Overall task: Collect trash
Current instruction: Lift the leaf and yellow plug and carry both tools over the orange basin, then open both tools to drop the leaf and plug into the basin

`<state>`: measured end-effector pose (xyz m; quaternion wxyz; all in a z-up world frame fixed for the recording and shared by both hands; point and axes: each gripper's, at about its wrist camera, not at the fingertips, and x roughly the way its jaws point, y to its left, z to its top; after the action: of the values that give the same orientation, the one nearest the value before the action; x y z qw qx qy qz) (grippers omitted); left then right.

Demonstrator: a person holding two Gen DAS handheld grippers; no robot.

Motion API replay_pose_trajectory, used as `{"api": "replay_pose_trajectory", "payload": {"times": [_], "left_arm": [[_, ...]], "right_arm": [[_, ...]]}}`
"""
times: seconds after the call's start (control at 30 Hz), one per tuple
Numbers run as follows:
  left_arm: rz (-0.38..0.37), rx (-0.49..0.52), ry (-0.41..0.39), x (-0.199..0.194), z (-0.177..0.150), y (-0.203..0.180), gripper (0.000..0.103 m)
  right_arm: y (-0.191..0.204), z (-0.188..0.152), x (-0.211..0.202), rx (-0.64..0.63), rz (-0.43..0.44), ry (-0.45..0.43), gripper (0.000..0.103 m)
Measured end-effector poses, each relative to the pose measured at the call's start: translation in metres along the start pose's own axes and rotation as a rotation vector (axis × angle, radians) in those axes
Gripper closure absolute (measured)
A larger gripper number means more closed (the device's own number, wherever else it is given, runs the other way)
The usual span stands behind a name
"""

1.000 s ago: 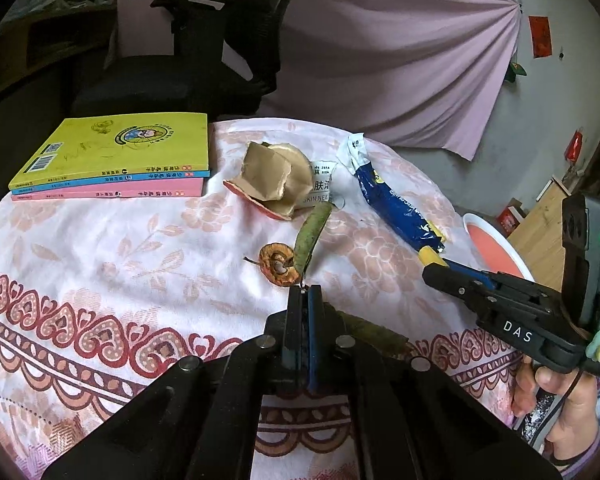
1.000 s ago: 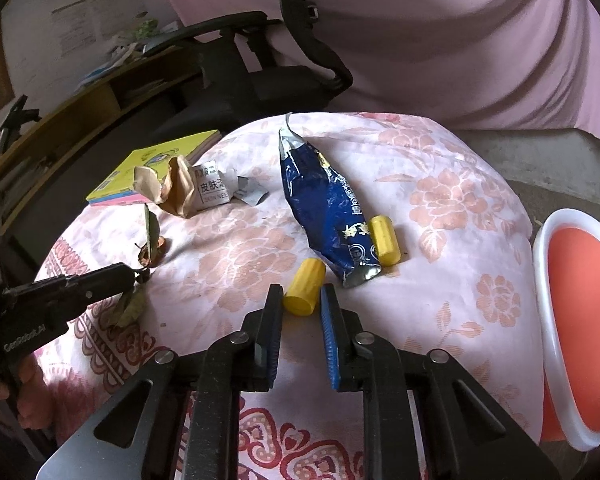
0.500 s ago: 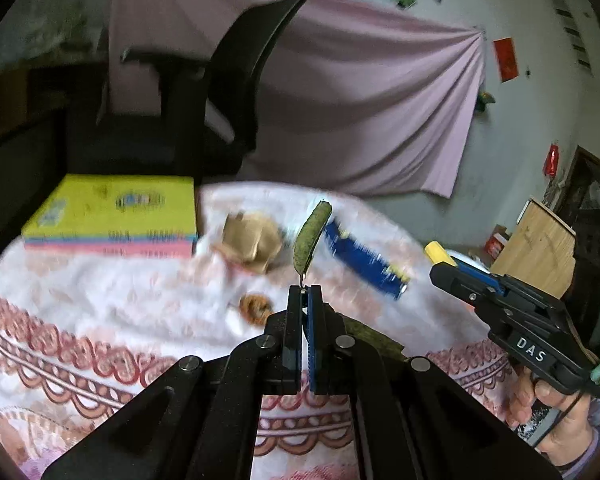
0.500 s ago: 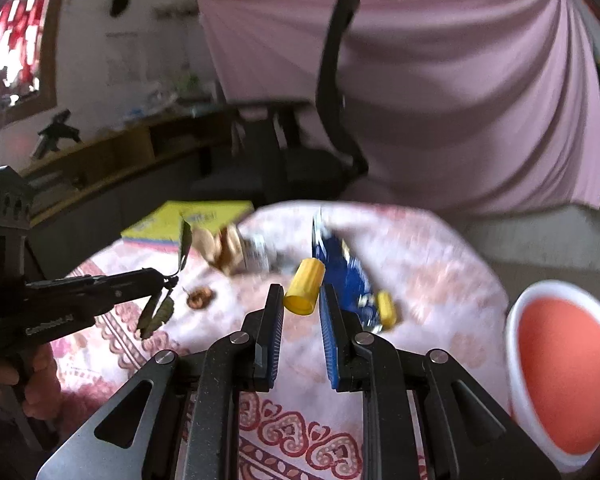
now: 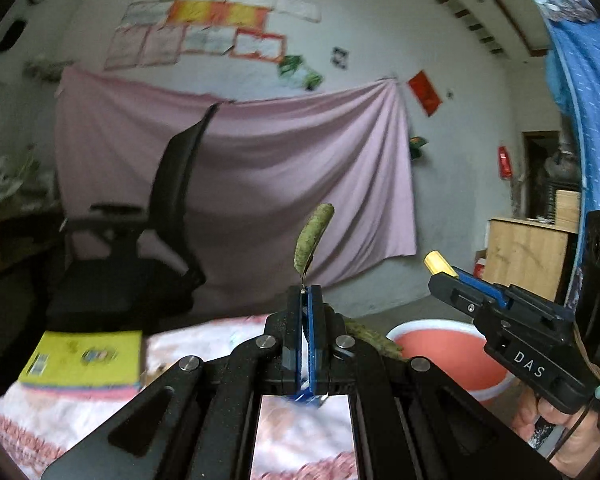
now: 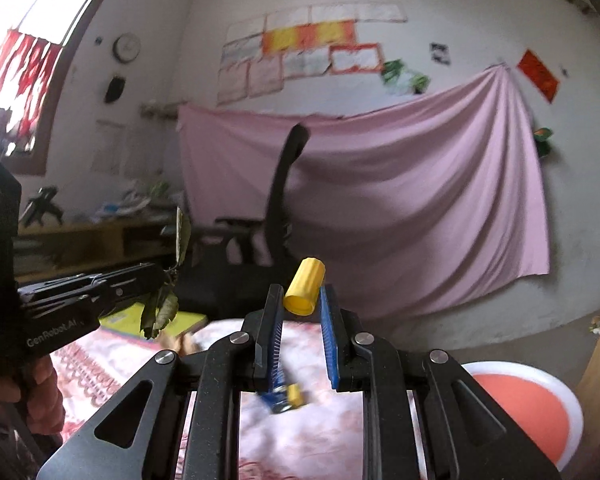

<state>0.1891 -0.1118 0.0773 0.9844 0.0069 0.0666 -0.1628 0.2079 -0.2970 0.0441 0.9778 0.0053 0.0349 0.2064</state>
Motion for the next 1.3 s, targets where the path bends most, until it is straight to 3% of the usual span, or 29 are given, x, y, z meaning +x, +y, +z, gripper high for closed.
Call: {"api": "replay_pose_trajectory", "payload": {"times": [0.13,0.43,0.73,1.0,1.3], "left_arm": [[-0.047,0.054,-0.016,0.017,0.007,-0.030,0.102],[-0.185,0.080,0.049,0.075,0.011,-0.091,0.102],[-0.269,0.004,0.263,0.133,-0.004,-0.120,0.102],[-0.305,-0.167,0.463,0.187,-0.008,-0.121,0.102],[-0.290,-0.204,0.536,0.217,-0.005,-0.129,0.098]], "right_arm": [[-0.022,0.002,-0.008,0.020,-0.061,-0.015,0.087],[-0.083,-0.006,-0.027,0.117,-0.205,-0.001,0.087],[-0.141,-0.025,-0.024,0.255,-0.308,0.109,0.087],[-0.163,-0.039,-0.018,0.337,-0.336,0.191,0.086],[-0.178,-0.044,-0.013,0.398,-0.358,0.249,0.086]]}}
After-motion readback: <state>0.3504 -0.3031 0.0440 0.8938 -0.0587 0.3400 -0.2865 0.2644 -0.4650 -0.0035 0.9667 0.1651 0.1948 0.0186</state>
